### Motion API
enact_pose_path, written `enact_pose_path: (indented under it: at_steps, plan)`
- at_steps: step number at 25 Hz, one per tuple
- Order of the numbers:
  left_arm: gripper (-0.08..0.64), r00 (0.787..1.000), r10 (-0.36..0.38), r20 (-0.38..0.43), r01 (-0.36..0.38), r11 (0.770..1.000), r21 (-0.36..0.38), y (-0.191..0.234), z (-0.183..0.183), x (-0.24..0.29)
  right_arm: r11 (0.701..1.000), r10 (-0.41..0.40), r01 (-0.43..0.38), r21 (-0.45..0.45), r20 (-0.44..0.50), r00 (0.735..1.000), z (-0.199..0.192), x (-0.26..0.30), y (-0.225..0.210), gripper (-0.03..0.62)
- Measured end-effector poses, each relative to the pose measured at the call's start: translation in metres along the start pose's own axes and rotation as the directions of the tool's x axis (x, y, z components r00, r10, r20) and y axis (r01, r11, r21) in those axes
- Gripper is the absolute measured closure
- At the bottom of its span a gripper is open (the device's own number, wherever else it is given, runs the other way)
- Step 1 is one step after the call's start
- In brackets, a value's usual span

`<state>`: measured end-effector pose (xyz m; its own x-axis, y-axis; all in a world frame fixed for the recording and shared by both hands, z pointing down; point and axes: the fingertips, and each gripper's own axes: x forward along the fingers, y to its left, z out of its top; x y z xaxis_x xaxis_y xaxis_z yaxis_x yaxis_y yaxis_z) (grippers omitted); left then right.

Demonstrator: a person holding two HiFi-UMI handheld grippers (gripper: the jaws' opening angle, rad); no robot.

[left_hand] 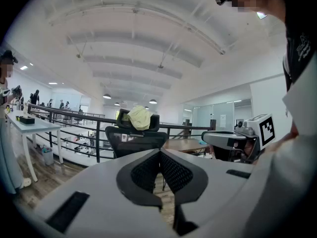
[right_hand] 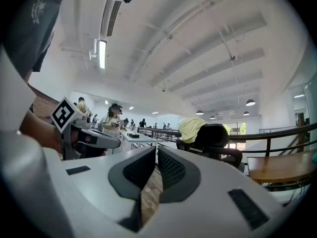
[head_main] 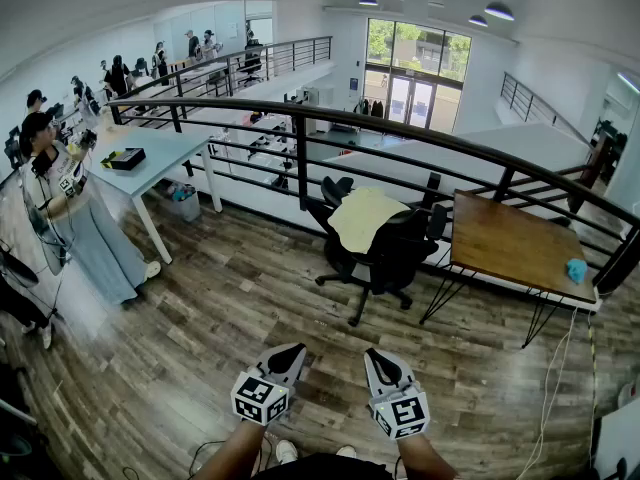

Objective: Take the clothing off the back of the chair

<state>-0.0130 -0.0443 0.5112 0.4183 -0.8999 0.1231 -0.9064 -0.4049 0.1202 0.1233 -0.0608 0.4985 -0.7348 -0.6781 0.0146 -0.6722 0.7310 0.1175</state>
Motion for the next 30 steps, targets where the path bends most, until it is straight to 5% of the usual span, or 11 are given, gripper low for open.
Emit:
enact_pose_path:
  at_steps: [30]
  plan:
    - [0.547, 0.998, -0.068, -0.001, 0.068, 0.998, -0.013, 0.047, -0.010, -0.036, 0.999, -0.054, 0.054, 0.006, -0.021, 0.998, 0.001, 0.029, 0.057, 0.565]
